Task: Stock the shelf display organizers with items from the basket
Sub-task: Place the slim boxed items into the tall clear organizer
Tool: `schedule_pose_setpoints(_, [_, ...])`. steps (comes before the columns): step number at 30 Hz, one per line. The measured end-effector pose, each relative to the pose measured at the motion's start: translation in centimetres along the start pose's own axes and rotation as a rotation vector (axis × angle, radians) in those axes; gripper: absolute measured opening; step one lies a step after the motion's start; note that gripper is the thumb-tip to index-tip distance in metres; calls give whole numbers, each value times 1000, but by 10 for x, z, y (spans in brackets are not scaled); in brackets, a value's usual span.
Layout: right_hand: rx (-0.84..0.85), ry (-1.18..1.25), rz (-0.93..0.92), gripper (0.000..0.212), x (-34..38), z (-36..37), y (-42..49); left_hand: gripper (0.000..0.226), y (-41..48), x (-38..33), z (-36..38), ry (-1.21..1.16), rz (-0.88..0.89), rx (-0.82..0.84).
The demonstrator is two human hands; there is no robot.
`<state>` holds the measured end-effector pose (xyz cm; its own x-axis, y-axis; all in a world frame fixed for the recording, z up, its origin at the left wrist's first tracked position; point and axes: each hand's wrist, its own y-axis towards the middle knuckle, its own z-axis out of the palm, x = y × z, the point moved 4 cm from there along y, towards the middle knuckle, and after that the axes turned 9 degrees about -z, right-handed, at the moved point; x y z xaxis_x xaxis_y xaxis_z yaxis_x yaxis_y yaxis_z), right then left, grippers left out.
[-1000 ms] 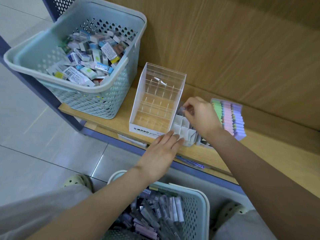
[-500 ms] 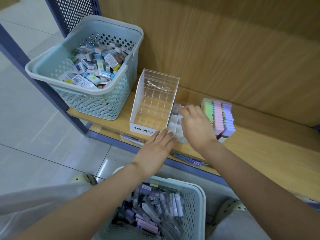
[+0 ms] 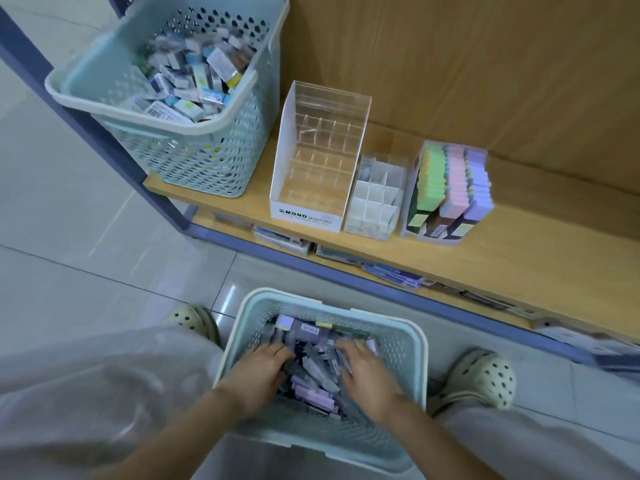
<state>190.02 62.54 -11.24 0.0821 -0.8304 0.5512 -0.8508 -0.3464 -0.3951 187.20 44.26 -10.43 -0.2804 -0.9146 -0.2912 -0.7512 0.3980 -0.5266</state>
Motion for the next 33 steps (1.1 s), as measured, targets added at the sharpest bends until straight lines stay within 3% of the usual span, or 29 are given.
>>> schedule_pose_setpoints(6, [118,141,129,45,-13,51,19,43,18,6,45,-171,-42,166])
schedule_pose_setpoints(13, [126,105,118,42,-7,71,32,44,32,1,68,17,-67,198])
schedule_pose_setpoints(21, [175,67,91,15,-9,61,26,33,36,-2,65,144,-57,164])
schedule_pose_setpoints(27, [128,287,249,41,-17,48,19,35,37,-10,63,278,-14,186])
schedule_pose_setpoints(29, [65,290,275,29,-17,36,15,34,34,-8,56,164,-78,173])
schedule_pose_setpoints(33, [-97,338,184,18,-8,1,11,8,29,3,33,-536,-293,82])
